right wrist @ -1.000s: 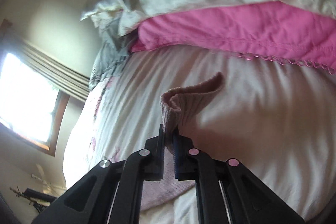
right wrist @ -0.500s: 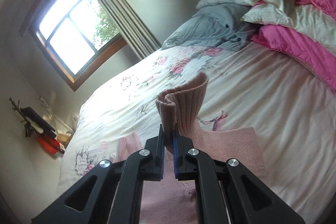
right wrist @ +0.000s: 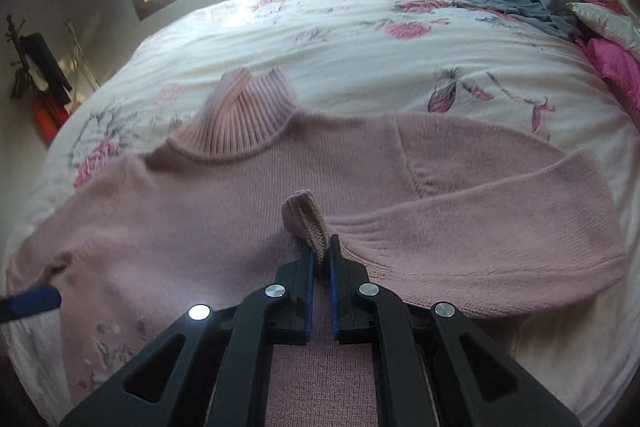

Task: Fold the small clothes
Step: 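Lift the cuff with the right gripper and carry it across the sweater body toward the left gripper, then close the left gripper on the cuff while the right gripper releases it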

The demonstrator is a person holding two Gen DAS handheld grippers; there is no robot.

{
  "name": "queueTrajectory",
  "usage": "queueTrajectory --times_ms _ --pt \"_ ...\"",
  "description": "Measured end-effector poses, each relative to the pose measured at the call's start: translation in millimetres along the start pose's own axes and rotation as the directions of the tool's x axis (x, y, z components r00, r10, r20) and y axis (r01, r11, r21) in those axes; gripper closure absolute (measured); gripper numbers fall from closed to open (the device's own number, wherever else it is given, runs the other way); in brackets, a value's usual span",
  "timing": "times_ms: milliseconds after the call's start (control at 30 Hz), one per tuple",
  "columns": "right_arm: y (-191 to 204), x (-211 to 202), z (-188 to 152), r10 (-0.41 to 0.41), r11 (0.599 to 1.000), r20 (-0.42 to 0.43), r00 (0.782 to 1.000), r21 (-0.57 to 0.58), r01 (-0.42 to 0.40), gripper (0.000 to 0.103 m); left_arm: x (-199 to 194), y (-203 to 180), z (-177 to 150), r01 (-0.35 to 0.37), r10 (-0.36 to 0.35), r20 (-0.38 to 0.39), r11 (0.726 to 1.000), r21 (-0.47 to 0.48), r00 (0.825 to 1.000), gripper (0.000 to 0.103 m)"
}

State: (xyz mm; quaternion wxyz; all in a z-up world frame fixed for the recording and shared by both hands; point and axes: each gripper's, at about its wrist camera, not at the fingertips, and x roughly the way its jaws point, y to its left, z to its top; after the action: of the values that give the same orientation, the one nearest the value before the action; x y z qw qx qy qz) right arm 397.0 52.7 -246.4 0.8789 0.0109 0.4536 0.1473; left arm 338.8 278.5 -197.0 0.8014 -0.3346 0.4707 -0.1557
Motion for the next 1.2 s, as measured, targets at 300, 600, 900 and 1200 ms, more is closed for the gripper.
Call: queueTrajectory --times_ms 300,600,900,1200 --pt "-21.1 -37.5 -51.9 0.090 0.996 0.004 0.996 0.024 -0.090 0.053 140.5 13.8 27.5 0.121 -0.171 -0.229 0.969 -0.217 0.958 0.003" --pt "-61.8 -101.1 -117.7 0.150 0.968 0.038 0.988 0.198 -0.154 0.045 193.4 15.8 29.3 0.212 -0.309 -0.247 0.911 -0.354 0.919 0.009" --pt "-63.9 -121.2 -138.3 0.187 0.940 0.048 0.981 0.282 -0.193 0.043 173.9 0.4 50.2 0.107 -0.183 -0.293 0.961 -0.255 0.939 0.098" --pt "-51.4 -128.3 -150.3 0.209 0.938 0.034 0.977 0.275 -0.210 0.043 79.7 -31.6 112.6 0.112 -0.128 -0.201 0.990 -0.087 0.971 0.099"
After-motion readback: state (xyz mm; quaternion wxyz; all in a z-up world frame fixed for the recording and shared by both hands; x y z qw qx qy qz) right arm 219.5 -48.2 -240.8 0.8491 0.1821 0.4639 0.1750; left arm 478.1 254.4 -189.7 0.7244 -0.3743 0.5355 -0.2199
